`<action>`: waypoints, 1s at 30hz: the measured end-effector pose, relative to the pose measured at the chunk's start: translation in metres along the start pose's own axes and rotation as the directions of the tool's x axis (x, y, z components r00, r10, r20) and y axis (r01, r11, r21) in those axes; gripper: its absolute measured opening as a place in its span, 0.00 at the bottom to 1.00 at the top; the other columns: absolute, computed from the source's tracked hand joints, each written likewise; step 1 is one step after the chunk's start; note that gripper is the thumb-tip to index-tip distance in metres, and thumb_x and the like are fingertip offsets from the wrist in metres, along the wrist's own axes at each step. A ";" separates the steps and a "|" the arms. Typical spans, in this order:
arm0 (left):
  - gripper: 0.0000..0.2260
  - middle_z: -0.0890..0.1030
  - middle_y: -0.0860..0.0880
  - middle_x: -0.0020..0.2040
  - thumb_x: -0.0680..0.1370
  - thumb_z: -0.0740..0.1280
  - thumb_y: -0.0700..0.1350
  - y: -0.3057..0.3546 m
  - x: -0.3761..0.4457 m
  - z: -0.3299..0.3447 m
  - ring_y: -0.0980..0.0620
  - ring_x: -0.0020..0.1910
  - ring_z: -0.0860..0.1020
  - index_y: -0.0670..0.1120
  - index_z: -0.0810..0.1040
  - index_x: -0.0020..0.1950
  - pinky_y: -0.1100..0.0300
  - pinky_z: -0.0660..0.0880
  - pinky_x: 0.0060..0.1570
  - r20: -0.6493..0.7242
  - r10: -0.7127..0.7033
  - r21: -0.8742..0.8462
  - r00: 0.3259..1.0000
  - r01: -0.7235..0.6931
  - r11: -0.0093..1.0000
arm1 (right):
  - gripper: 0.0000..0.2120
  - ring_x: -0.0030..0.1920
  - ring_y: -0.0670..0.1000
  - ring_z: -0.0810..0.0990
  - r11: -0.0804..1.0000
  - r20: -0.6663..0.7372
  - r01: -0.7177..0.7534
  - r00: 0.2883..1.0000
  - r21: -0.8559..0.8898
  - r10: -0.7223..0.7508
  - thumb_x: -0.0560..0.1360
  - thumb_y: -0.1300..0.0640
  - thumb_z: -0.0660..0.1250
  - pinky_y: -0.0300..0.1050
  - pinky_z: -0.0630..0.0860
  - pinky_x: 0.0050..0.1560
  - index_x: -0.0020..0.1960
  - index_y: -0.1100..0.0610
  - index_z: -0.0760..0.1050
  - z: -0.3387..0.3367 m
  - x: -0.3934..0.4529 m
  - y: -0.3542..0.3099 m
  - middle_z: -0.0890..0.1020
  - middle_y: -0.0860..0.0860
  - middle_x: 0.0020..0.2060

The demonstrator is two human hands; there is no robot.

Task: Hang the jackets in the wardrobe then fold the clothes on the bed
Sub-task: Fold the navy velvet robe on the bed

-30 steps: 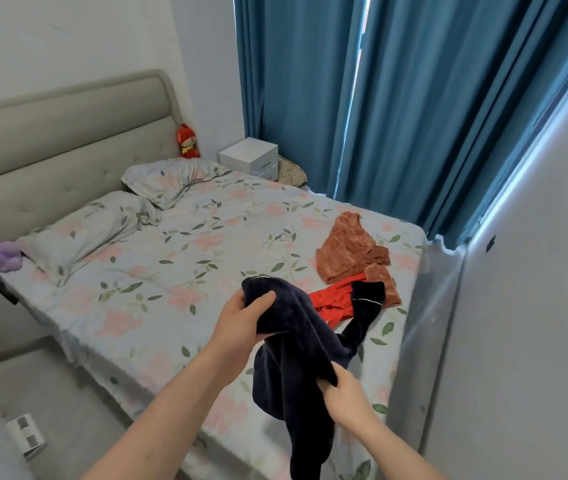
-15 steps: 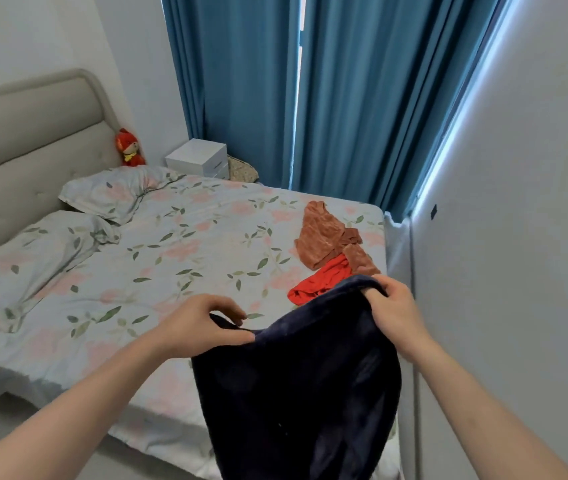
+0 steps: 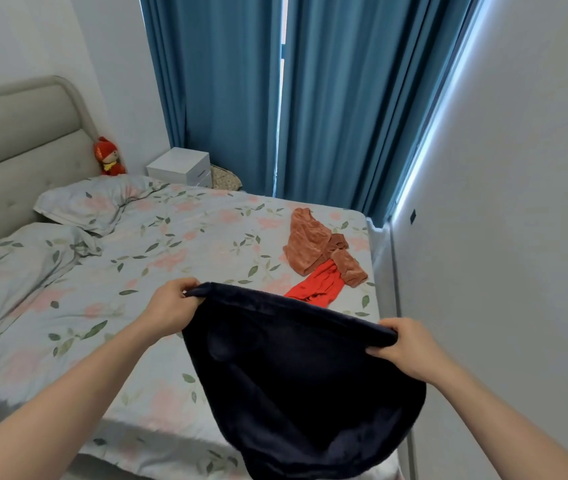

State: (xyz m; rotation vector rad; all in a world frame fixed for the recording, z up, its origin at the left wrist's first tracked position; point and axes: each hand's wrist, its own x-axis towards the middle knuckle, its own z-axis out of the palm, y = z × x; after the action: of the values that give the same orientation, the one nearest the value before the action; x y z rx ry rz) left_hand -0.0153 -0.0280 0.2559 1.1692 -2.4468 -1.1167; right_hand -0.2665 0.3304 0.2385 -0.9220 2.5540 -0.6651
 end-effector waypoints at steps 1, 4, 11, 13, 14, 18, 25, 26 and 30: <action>0.07 0.79 0.44 0.35 0.80 0.63 0.39 0.006 0.005 0.001 0.47 0.34 0.74 0.43 0.78 0.43 0.56 0.66 0.33 -0.013 0.002 -0.020 1.000 -0.003 1.000 | 0.05 0.39 0.47 0.82 0.999 0.021 -0.020 1.000 -0.036 0.020 0.68 0.54 0.77 0.44 0.77 0.42 0.41 0.52 0.82 0.001 0.004 0.006 0.83 0.47 0.35; 0.08 0.77 0.46 0.35 0.80 0.61 0.38 0.016 0.020 0.003 0.46 0.35 0.74 0.44 0.75 0.42 0.55 0.65 0.33 -0.084 0.002 -0.010 0.996 -0.003 1.000 | 0.07 0.40 0.50 0.82 0.993 0.062 -0.073 0.995 -0.092 0.079 0.67 0.64 0.65 0.45 0.77 0.40 0.40 0.55 0.80 0.004 0.019 0.027 0.82 0.49 0.37; 0.09 0.79 0.48 0.34 0.76 0.64 0.38 -0.010 0.048 -0.004 0.44 0.37 0.77 0.50 0.73 0.39 0.50 0.73 0.38 -0.098 0.011 0.230 0.995 0.012 0.973 | 0.05 0.41 0.53 0.80 0.980 0.172 -0.170 0.967 -0.106 0.186 0.67 0.62 0.62 0.48 0.75 0.39 0.42 0.57 0.73 0.012 0.070 0.044 0.82 0.53 0.40; 0.08 0.80 0.49 0.35 0.76 0.68 0.41 -0.024 0.050 -0.006 0.43 0.39 0.79 0.51 0.74 0.40 0.51 0.74 0.39 -0.014 0.020 0.284 1.000 -0.015 0.959 | 0.04 0.41 0.53 0.77 0.977 0.194 -0.179 0.961 -0.113 0.199 0.70 0.60 0.65 0.47 0.71 0.38 0.42 0.56 0.70 0.017 0.085 0.047 0.80 0.53 0.41; 0.07 0.80 0.50 0.36 0.76 0.71 0.46 -0.030 0.050 -0.007 0.44 0.40 0.79 0.52 0.74 0.40 0.50 0.75 0.39 0.034 0.025 0.313 0.999 -0.034 0.949 | 0.06 0.41 0.53 0.77 0.976 0.201 -0.187 0.957 -0.115 0.207 0.71 0.59 0.66 0.46 0.70 0.38 0.42 0.55 0.69 0.020 0.091 0.049 0.80 0.53 0.41; 0.19 0.79 0.53 0.37 0.70 0.75 0.66 -0.063 0.051 -0.006 0.52 0.38 0.78 0.54 0.74 0.40 0.55 0.72 0.36 0.208 -0.085 0.598 0.974 -0.058 0.799 | 0.04 0.34 0.52 0.78 0.964 0.284 -0.240 0.922 -0.116 0.264 0.76 0.57 0.64 0.42 0.72 0.31 0.43 0.53 0.70 0.035 0.105 0.050 0.80 0.53 0.38; 0.07 0.81 0.53 0.39 0.77 0.64 0.48 -0.110 0.089 -0.007 0.50 0.42 0.81 0.52 0.79 0.41 0.60 0.72 0.35 0.186 -0.337 0.672 0.923 0.131 0.729 | 0.17 0.30 0.55 0.85 0.921 0.449 -0.379 0.810 -0.091 0.377 0.75 0.59 0.51 0.43 0.72 0.26 0.59 0.54 0.73 0.074 0.128 0.034 0.83 0.57 0.40; 0.07 0.81 0.52 0.38 0.76 0.62 0.46 -0.115 0.098 -0.009 0.50 0.42 0.82 0.51 0.80 0.42 0.60 0.72 0.35 0.184 -0.365 0.668 0.912 0.156 0.728 | 0.19 0.30 0.55 0.86 0.910 0.460 -0.404 0.793 -0.093 0.399 0.75 0.59 0.51 0.43 0.74 0.26 0.61 0.54 0.72 0.080 0.133 0.031 0.84 0.58 0.42; 0.13 0.84 0.49 0.33 0.73 0.57 0.38 -0.120 0.145 -0.021 0.50 0.34 0.85 0.45 0.80 0.47 0.62 0.76 0.30 0.228 -0.454 0.563 0.861 0.263 0.783 | 0.17 0.31 0.57 0.85 0.854 0.466 -0.513 0.737 -0.085 0.489 0.73 0.65 0.53 0.41 0.73 0.23 0.56 0.62 0.77 0.093 0.160 0.005 0.86 0.59 0.41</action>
State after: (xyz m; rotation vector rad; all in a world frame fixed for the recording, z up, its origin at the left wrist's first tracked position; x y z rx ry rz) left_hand -0.0320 -0.1944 0.1663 1.8093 -3.0103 -0.8196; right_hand -0.3427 0.1980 0.1333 -0.2800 2.1712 -0.2849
